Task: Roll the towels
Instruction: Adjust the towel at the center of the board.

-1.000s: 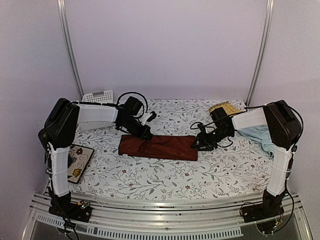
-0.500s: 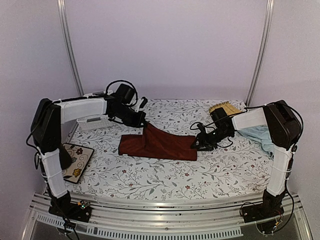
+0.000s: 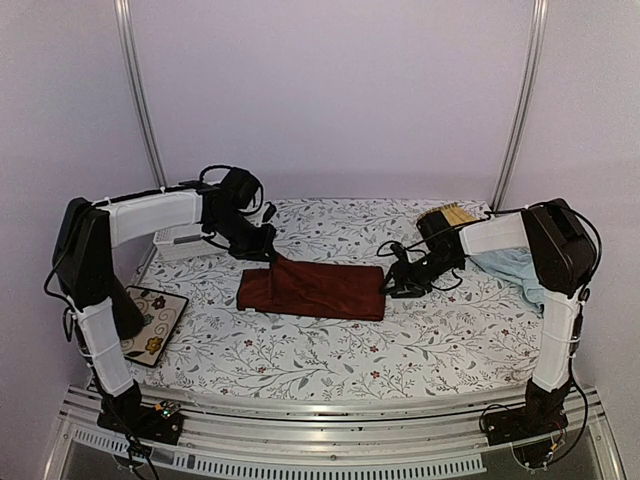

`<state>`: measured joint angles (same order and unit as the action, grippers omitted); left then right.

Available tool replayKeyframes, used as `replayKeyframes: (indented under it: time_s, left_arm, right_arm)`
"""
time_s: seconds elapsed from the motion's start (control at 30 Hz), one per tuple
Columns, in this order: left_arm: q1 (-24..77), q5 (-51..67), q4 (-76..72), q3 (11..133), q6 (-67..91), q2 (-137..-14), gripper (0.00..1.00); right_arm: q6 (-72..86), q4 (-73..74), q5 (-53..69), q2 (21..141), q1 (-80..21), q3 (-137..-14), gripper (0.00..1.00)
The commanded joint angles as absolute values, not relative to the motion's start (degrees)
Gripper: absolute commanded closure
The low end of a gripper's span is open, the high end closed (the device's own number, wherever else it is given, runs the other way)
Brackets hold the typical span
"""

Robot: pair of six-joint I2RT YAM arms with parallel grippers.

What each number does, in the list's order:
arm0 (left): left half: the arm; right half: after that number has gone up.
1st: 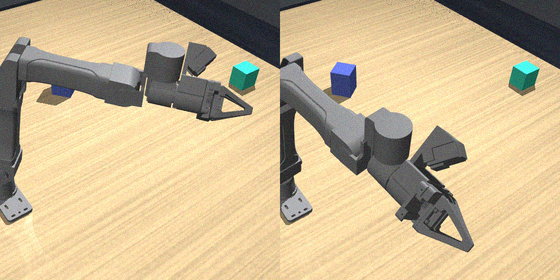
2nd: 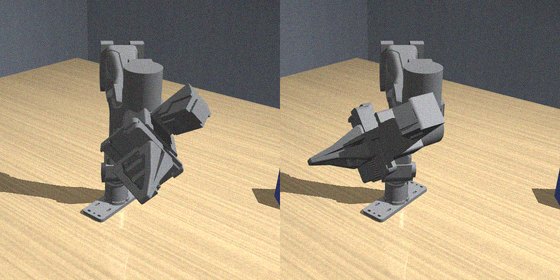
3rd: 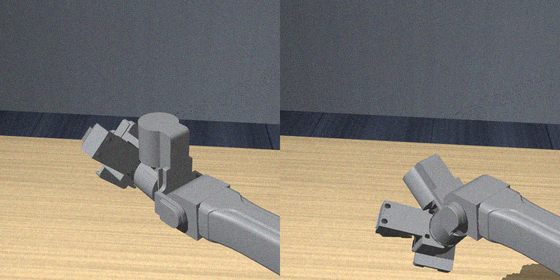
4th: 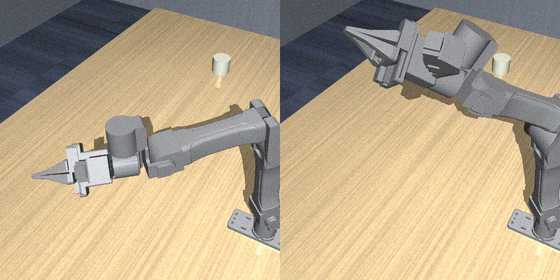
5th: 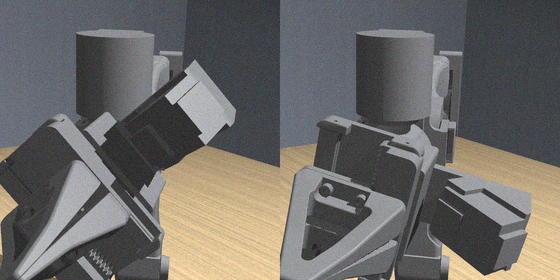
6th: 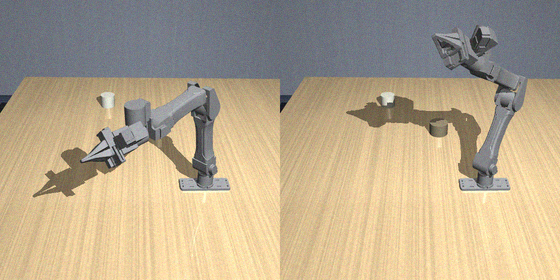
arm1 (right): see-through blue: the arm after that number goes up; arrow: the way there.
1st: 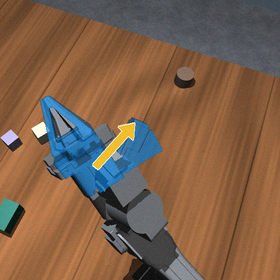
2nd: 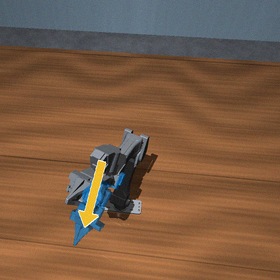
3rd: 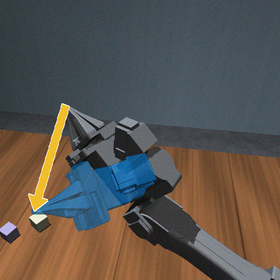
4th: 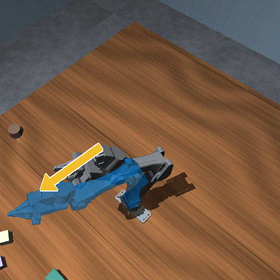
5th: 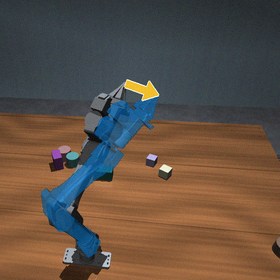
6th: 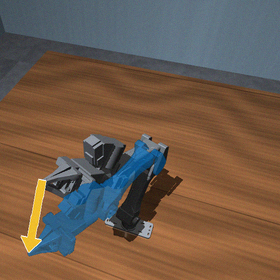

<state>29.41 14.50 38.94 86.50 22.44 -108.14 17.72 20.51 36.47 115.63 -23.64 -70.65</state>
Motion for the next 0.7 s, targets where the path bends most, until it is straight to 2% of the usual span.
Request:
replayKeyframes:
  time_s: [0.0,0.23,0.4,0.67]
  left_arm:
    - [28.7,13.9,42.0,85.9,23.4,-107.3,1.0]
    - [26.8,15.0,43.8,86.3,25.8,-107.0,1.0]
    - [24.9,14.5,43.3,86.1,26.8,-107.1,0.96]
    - [24.0,12.7,39.5,87.2,23.7,-117.0,0.82]
  right_arm:
    - [15.2,23.9,34.1,117.7,-24.7,-73.2,0.5]
    - [13.8,25.4,30.8,117.8,-26.5,-74.4,0.5]
    - [13.5,25.3,30.5,118.0,-26.5,-74.2,0.49]
    - [13.4,26.1,29.5,117.5,-27.5,-75.1,0.49]
